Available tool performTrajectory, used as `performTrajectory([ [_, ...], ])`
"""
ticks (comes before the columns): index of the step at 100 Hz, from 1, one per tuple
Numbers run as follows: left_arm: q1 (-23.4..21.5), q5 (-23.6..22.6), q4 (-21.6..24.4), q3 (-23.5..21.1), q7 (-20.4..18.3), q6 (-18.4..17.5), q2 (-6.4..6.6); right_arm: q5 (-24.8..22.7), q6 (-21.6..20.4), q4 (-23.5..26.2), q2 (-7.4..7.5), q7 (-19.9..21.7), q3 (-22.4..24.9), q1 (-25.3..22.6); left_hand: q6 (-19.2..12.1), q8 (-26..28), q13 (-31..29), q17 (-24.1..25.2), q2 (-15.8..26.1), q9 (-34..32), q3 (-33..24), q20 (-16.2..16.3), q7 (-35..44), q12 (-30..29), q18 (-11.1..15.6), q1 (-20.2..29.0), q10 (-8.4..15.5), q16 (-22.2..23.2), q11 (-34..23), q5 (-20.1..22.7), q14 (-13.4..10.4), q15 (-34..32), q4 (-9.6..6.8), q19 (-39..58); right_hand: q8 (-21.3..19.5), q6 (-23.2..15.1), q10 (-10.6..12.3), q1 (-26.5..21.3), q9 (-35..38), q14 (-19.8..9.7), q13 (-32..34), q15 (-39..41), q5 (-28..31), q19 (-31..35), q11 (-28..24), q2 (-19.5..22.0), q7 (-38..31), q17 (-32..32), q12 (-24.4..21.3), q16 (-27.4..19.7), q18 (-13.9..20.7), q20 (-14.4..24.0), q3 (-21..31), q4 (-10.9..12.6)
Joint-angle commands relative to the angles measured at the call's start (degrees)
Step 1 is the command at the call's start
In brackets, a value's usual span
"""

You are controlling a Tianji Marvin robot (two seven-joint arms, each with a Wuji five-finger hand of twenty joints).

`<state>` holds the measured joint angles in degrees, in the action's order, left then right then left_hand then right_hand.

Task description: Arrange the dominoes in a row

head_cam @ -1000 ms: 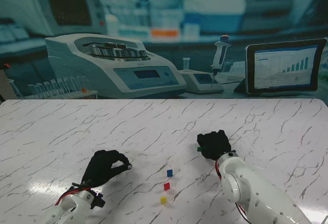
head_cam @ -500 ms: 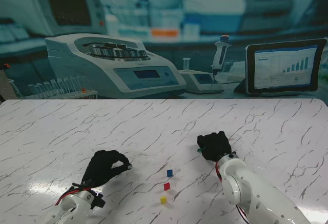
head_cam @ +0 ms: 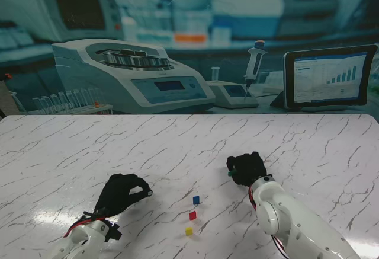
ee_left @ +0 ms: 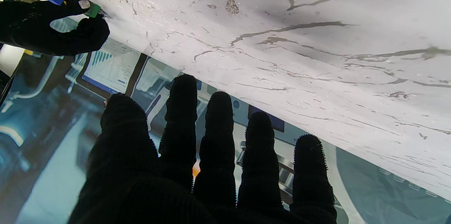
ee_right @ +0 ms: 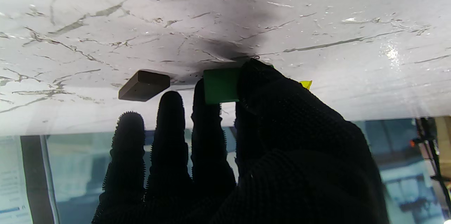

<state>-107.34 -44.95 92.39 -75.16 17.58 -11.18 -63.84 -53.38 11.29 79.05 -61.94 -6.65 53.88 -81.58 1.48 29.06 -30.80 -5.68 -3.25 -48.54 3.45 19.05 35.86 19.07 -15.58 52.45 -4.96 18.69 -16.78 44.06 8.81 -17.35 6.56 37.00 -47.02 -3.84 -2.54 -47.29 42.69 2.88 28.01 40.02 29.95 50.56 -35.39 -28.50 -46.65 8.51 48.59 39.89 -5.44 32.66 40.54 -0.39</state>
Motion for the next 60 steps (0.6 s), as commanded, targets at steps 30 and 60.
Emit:
performTrajectory([
  [30, -0.4, 0.1, 0.1, 0.1, -0.3, -1.2, -0.28, 0.3, 0.6, 0.1, -0.15, 1.2, -1.2, 0.1, -1.7, -0.2, -1.6, 0.3, 0.3, -1.0, 0.6, 0.6, 0.6, 0.5, -0.7, 0.0, 1.9, 0.4, -0.9, 0.3, -2.0, -0.8, 0.11, 0.8, 2.5, -1.3, 1.0, 1.0, 2.1, 0.8, 1.0, -1.2, 5.2, -1.4, 1.8, 0.8, -1.4, -0.9, -1.8, -0.8, -5.3, 0.4, 1.3, 2.1],
  [60, -0.3, 0.1, 0.0, 0.1, -0.3, -1.2, -0.28, 1.2, 0.3, -0.9, -0.19, 1.5, -1.9, 0.7, -1.4, -0.2, -1.6, 0.3, 0.4, -0.9, 0.6, 0.6, 0.5, 0.5, -0.8, -0.5, 1.7, 0.4, -1.0, 0.4, -1.9, -0.8, -0.07, 0.8, 0.7, -3.0, 0.8, 4.4, -3.7, 0.6, -0.9, -3.3, 6.6, -2.9, 1.5, -1.1, -2.7, -1.6, -1.4, -1.6, -5.8, 1.0, 5.8, 6.2],
])
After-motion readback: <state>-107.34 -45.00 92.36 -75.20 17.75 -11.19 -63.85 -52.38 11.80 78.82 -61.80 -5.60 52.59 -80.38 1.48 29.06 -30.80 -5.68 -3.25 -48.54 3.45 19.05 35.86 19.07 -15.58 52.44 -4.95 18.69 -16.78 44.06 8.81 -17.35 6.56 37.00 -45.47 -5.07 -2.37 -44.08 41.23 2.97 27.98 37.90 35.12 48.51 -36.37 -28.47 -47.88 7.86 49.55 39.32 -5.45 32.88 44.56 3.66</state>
